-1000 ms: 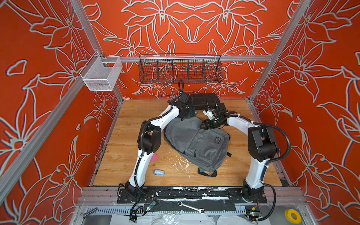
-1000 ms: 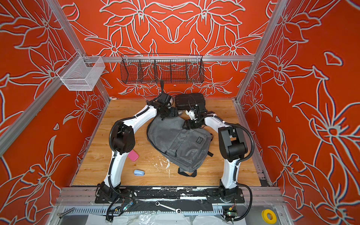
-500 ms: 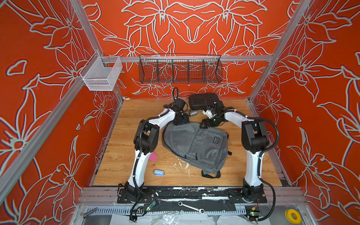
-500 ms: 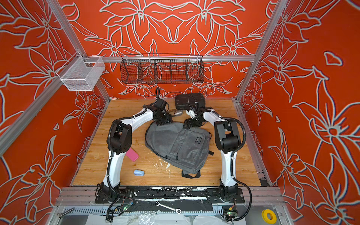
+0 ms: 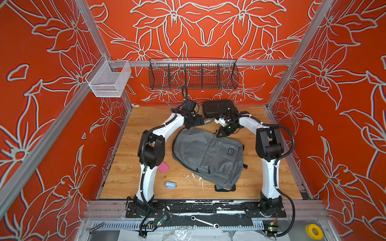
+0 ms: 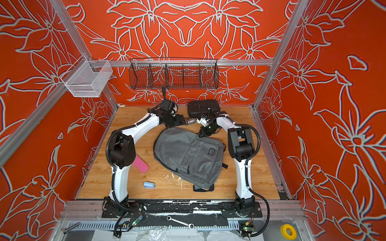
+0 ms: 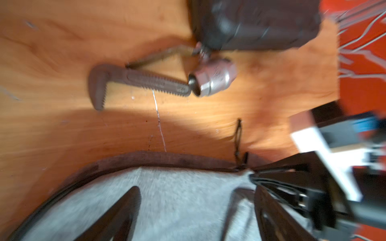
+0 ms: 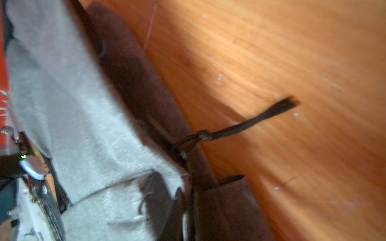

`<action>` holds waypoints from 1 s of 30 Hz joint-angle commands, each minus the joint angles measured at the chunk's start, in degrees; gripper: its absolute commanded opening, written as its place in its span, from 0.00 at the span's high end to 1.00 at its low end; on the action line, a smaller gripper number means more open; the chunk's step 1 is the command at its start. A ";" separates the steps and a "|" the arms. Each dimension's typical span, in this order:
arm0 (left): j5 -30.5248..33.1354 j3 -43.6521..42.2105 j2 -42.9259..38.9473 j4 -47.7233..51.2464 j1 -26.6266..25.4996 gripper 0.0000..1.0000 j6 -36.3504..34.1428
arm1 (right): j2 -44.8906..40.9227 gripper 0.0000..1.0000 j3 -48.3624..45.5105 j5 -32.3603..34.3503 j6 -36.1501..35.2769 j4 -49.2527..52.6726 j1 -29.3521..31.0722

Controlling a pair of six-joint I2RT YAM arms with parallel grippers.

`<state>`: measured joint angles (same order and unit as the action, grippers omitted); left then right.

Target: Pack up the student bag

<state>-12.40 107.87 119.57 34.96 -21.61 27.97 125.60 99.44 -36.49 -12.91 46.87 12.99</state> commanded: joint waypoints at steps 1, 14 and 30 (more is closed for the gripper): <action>-1.32 -0.47 -5.01 -0.59 1.47 0.15 0.94 | -4.69 1.00 -1.02 -2.24 -0.35 0.30 1.07; -4.74 0.41 -14.85 0.24 1.48 0.13 0.23 | -37.21 1.00 -16.29 7.81 -9.91 -21.07 7.91; -7.40 -7.13 -23.70 7.63 -3.33 0.11 -9.82 | -55.95 1.00 -35.93 21.03 -18.73 -29.05 22.23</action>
<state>-18.41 100.16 95.74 37.50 -24.08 20.75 72.73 63.94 -17.78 -29.19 23.64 33.58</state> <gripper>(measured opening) 0.891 0.063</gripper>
